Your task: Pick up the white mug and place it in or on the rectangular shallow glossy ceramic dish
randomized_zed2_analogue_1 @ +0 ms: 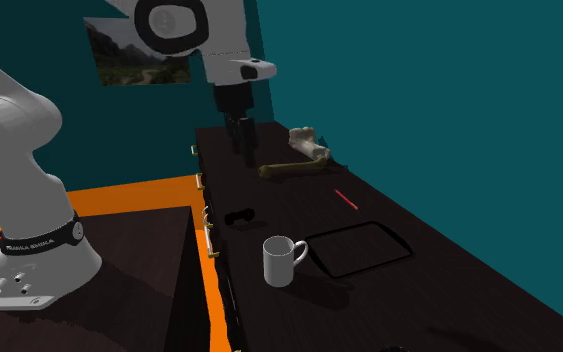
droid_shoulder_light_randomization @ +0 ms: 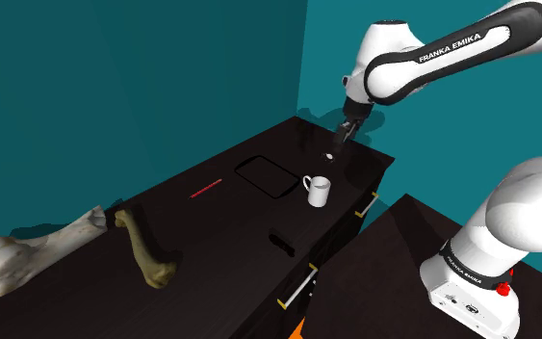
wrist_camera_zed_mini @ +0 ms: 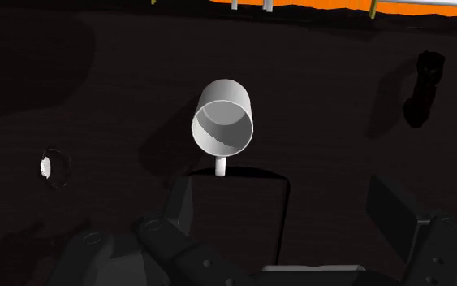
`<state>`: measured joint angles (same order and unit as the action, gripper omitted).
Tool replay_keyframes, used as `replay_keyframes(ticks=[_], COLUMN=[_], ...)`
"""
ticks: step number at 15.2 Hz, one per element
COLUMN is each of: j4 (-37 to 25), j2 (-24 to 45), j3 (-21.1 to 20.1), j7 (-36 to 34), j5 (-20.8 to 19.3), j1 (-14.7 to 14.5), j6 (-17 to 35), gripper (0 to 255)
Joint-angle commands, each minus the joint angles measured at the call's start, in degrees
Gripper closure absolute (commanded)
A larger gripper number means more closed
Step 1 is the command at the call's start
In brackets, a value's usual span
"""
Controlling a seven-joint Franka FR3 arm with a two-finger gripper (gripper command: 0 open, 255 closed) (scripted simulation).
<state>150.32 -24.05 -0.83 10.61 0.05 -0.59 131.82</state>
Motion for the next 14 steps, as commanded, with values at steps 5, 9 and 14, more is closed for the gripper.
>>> replay_keyframes(ticks=[5, 9, 14], j4=[-0.17, -1.66, -5.27], j2=[13.4, 22.91, 35.24], j3=[0.22, 0.26, -0.03], j7=[1.67, 2.86, 4.34], j5=[0.19, 0.45, 0.79], j1=[-0.4, -0.63, -0.65], j6=[12.13, 19.34, 27.04], gripper=[0, 0, 0])
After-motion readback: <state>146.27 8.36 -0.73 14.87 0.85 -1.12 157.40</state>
